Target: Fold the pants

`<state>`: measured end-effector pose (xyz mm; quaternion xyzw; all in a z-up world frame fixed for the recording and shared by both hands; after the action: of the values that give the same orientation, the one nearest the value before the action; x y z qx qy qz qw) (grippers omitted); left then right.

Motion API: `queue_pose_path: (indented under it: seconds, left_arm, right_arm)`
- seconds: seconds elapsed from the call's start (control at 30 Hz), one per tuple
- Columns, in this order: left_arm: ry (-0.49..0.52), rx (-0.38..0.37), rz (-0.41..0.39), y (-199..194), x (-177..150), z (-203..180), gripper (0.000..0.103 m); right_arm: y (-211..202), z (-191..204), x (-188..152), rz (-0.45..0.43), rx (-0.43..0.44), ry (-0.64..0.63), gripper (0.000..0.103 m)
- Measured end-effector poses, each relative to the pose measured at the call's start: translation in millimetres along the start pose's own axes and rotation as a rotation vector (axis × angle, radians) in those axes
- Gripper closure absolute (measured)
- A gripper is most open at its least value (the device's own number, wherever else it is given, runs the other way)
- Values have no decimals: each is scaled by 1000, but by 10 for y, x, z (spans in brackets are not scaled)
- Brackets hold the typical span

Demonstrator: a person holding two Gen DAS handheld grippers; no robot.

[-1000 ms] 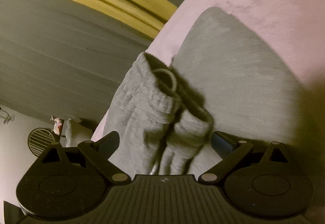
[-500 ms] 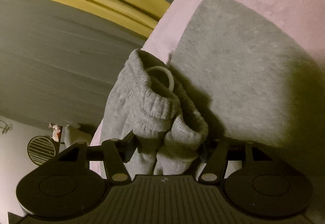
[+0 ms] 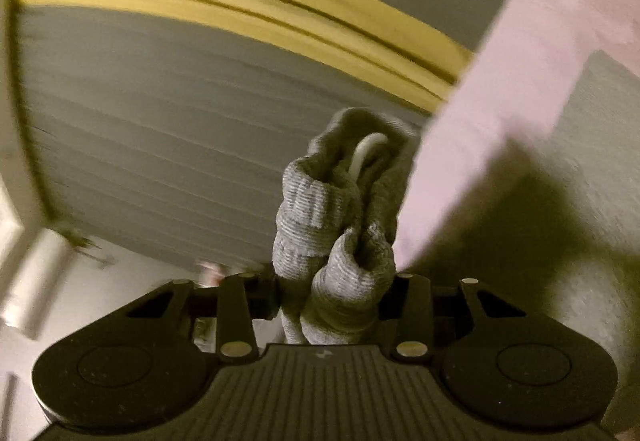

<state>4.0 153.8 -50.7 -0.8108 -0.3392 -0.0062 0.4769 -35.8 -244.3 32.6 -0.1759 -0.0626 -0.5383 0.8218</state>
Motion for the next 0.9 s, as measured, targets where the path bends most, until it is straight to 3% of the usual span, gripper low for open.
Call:
queue_pose_path:
  seconds: [0.07,0.1,0.17,0.23,0.3,0.5,0.77,0.83,0.9]
  left_arm:
    - [-2,-1,1,4,-6,0,6]
    - [-2,-2,3,9,-9,-3,6]
    - [1,-3,8,18,-11,-10,6]
    - [4,0,12,31,-14,-14,6]
    - [5,9,16,31,-19,-11,6]
    - [15,30,4,23,-42,-27,6]
    - [20,40,2,16,-36,-35,6]
    - [23,46,2,26,-40,-44,6]
    - [28,55,8,42,-38,-51,6]
  right_arm:
    - [-260,-163,21,-48,-26,-32,62]
    - [-384,-293,10,-72,-93,-84,62]
    - [-496,-646,-30,-49,-315,-156,60]
    - [-502,-1120,-87,56,-568,-112,61]
    - [-610,-1233,-115,9,-490,-70,59]
    - [-524,-1087,-83,32,-527,-139,55]
    - [-673,-852,-10,-40,-400,-199,61]
    - [-631,-892,48,-46,-415,-203,61]
    - [-578,-940,46,-7,-525,-250,59]
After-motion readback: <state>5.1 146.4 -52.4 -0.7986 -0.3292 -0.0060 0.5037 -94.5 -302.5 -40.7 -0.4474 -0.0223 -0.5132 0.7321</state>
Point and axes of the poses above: each gripper's, at about its wrist camera, not at the fingertips, and y roughly the way its jaws point, z to its left, x to its top, the point moved 2 cm from there along y, roughly the way its jaws point, and after that the axes turned 1 degree about -y, right-handed, at the moved point
